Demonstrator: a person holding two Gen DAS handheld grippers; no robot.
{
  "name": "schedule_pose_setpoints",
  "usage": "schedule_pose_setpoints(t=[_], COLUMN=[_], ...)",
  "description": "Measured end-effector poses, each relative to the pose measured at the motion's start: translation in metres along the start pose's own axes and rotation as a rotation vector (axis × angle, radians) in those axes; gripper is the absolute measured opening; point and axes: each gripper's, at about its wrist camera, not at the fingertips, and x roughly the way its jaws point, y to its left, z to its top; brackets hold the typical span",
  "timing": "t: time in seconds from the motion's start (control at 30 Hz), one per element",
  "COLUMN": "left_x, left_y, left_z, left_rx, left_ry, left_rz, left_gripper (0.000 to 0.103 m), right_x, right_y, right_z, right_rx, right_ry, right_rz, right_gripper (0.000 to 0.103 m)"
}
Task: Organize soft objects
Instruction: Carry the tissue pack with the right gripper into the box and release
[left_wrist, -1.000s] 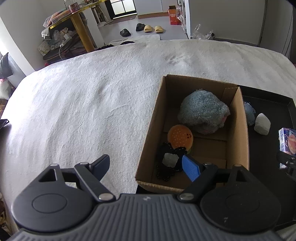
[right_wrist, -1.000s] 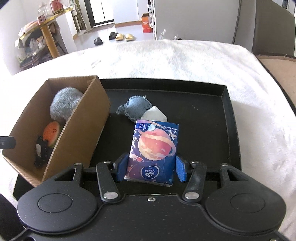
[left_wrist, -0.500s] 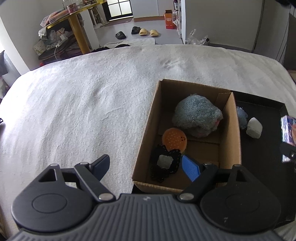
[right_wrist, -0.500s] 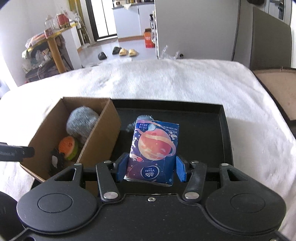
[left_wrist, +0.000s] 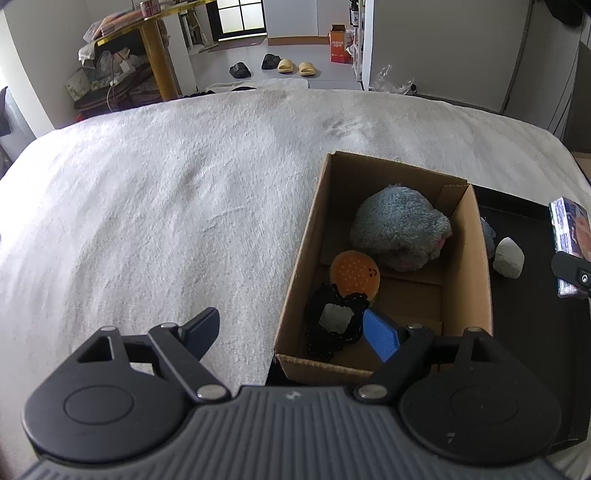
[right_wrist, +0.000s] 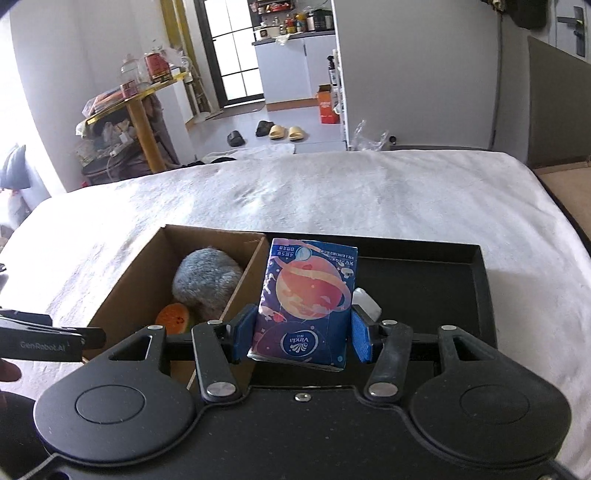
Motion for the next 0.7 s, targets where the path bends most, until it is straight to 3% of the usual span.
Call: schedule_pose_setpoints(t=[0.27,0.47,0.7], left_x=[0.006,0.008,0.016], left_y=[0.007,0.011,0.022], left_z=[-0.004,-0.007,-0.009], left_rx=[-0.023,-0.032,-0.074], left_ry=[0.003,-0.002,0.016], left_rz=[-0.04,-0.072,-0.114], left_gripper=[0.081,0.072,0.044], right_x=[0.001,0.003,0.014], right_y=[0.026,0.049,0.075], right_z=[0.007,0.011,0.012], right_rx=[-0.07,-0.102,-0.137], right_ry=[0.001,0.003,0.04], right_rz=[0.032,0.081,0.113], right_gripper=[0.052,0.052,0.052])
